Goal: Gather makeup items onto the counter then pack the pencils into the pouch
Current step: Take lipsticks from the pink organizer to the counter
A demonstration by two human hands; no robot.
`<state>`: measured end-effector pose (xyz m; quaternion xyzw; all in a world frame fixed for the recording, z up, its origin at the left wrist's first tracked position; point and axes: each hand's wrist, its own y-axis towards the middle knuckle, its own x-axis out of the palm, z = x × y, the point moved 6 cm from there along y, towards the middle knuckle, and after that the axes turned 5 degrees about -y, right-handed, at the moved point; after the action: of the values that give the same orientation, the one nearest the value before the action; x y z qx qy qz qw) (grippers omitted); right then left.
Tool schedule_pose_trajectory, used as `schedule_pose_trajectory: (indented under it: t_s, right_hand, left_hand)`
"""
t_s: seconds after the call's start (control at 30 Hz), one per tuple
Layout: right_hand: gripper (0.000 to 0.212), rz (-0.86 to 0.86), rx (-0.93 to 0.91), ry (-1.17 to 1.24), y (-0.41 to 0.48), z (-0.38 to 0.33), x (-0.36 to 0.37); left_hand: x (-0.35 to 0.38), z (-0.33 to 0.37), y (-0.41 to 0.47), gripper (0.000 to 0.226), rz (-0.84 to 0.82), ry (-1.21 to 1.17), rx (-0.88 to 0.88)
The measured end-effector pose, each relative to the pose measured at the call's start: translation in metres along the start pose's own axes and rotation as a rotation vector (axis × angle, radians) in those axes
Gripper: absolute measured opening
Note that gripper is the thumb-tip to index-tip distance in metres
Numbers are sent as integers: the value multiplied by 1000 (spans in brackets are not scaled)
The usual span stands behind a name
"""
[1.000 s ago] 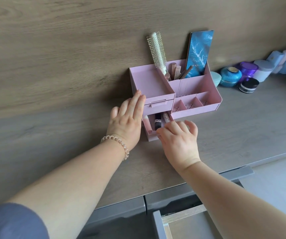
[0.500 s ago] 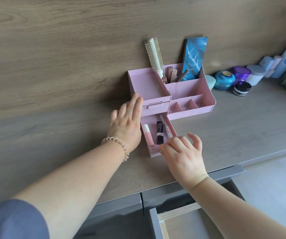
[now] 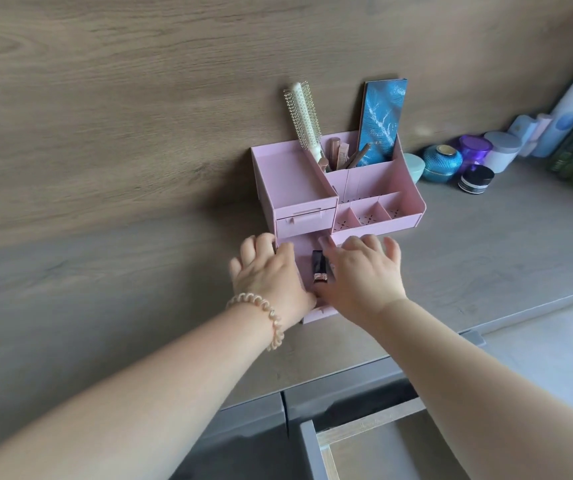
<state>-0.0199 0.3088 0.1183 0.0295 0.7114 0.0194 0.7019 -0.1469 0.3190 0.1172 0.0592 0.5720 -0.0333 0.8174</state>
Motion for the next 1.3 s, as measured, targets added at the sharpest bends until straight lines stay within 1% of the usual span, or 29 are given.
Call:
schedule_pose_trajectory:
  t_s: [0.1,0.17,0.23,0.3,0.37,0.43,0.5,0.53,0.6,0.63,0.7,0.8,0.83,0.9,1.0,1.1,1.2,1.3]
  right_hand:
    - [39,-45,12,-48,5,-8,5]
    - [35,-45,42,-65,9,-11,5]
    - [30,-29,58,-82,10,-14,4]
    - [21,-7,60,-82,9,-16,1]
    - [12,-3,62,-62,7,-20,-2]
    - [11,-6,64,-54,6,-24,-4]
    - [11,-18,85,-60,7,-25,-3]
    - [11,-24,96,-58,9,-24,-1]
    - [10,-11,105,-46,9,-21,3]
    - [10,16,122,-32,8,-18,2]
    - [10,97,197,22,2,-6,-6]
    - [5,237,337,153,-22,20,-23]
    - [7,266,381,194,-33,30,-29]
    - [14,315,455,273,-59,51,-37]
    - [15,414,548,351,-105,86,-51]
    - [16,511,626,400,-158,122,-64]
    - [14,550,696,428,-217,151,-72]
    - [14,595,804,442,-296,185,-79]
  left_hand:
    - [9,-2,13,53,-178,58,-39]
    - [12,-4,16,52,-206,64,-69]
    - [13,-4,15,48,-188,48,-90]
    - [15,-6,14,40,-132,-4,-116]
    - [14,-5,11,25,-12,-75,-114]
    - [10,-1,7,10,131,-117,-64]
    - [6,3,4,6,202,-139,-11]
    - [6,3,3,7,206,-150,6]
    - [6,3,1,18,201,-181,28]
    - [4,4,0,25,214,-198,44]
    - [0,7,-5,31,279,-273,83]
    - [-10,22,-13,41,320,-590,111]
    - [-13,31,-17,45,306,-691,114]
    - [-17,57,-26,55,238,-786,142]
    - [-17,106,-51,60,121,-827,273]
    - [-9,153,-87,61,-43,-846,402]
    - [-2,195,-129,62,-156,-834,507]
    - [3,246,-187,60,-249,-826,642]
